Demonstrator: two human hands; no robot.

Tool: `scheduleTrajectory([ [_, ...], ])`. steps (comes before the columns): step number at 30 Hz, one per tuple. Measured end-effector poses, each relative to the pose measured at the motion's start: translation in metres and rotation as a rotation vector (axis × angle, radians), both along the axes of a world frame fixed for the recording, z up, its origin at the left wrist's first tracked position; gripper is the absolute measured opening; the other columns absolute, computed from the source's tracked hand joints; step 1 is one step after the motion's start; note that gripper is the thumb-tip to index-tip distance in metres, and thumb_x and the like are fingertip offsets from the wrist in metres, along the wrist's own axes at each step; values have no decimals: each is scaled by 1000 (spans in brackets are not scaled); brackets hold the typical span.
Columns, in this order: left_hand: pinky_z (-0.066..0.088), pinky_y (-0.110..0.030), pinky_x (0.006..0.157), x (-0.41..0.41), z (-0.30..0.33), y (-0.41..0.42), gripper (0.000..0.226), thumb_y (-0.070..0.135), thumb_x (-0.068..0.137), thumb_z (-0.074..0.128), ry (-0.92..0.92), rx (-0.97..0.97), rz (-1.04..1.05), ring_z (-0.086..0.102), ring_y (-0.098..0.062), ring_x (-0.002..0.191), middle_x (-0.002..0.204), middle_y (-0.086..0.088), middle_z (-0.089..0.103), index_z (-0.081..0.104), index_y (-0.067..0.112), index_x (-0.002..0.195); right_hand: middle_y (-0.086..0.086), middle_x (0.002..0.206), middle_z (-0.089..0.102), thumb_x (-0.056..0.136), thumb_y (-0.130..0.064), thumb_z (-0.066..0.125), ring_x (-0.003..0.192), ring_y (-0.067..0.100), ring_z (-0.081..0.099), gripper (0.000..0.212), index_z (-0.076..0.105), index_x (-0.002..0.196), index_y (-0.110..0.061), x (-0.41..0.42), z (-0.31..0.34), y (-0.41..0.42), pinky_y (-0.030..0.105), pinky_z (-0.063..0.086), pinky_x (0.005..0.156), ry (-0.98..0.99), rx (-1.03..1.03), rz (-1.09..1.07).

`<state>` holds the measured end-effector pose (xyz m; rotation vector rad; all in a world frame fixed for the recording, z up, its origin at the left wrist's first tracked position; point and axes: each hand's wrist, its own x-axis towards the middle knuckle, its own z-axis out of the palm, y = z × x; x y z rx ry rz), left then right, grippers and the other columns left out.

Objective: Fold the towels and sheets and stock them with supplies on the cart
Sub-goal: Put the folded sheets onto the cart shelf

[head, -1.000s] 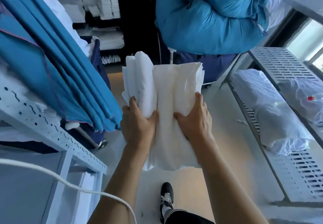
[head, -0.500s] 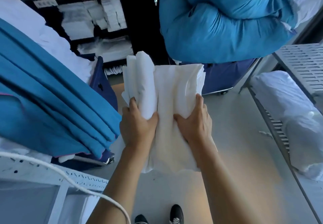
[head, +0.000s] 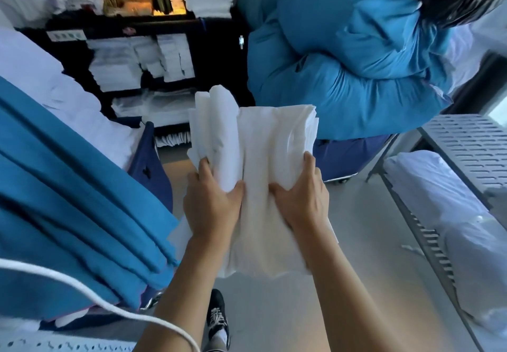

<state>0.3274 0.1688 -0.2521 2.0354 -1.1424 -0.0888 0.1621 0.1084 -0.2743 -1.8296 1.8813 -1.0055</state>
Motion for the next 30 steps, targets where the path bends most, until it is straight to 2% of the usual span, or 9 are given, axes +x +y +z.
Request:
scheduleTrajectory([
  [13, 56, -42, 76, 155, -37, -167, 82, 53, 73, 80, 89, 56, -17, 64, -34, 94, 109, -8, 58, 46, 17, 139, -7, 100, 41, 66, -50, 76, 99, 34, 60, 90, 24, 138, -36, 152, -26, -165, 36, 35, 74, 92, 97, -28],
  [19, 57, -45, 73, 207, -25, -226, 86, 56, 73, 78, 110, 56, -5, 63, -36, 92, 108, -6, 54, 43, 19, 142, 2, 123, 55, 67, -52, 79, 110, 32, 58, 96, 21, 142, -36, 206, -14, -225, 35, 34, 79, 86, 76, -24],
  [23, 57, -44, 74, 231, -11, -256, 87, 55, 73, 79, 118, 10, -3, 63, -32, 96, 111, -5, 57, 43, 19, 143, 0, 115, 54, 67, -54, 76, 105, 33, 59, 96, 20, 144, -36, 229, 6, -256, 36, 34, 78, 112, 45, -19],
  [26, 54, -41, 79, 241, -1, -280, 87, 51, 72, 81, 110, -41, -8, 62, -31, 102, 117, -8, 61, 45, 16, 143, -7, 104, 43, 66, -56, 74, 101, 32, 59, 96, 20, 144, -37, 239, 19, -279, 36, 33, 77, 114, 12, -29],
  [30, 54, -41, 81, 248, 7, -309, 88, 46, 73, 82, 128, -72, -17, 63, -34, 102, 120, -10, 58, 46, 12, 144, -7, 106, 46, 65, -57, 73, 99, 32, 59, 97, 21, 144, -36, 247, 28, -309, 37, 33, 76, 131, -25, -29],
])
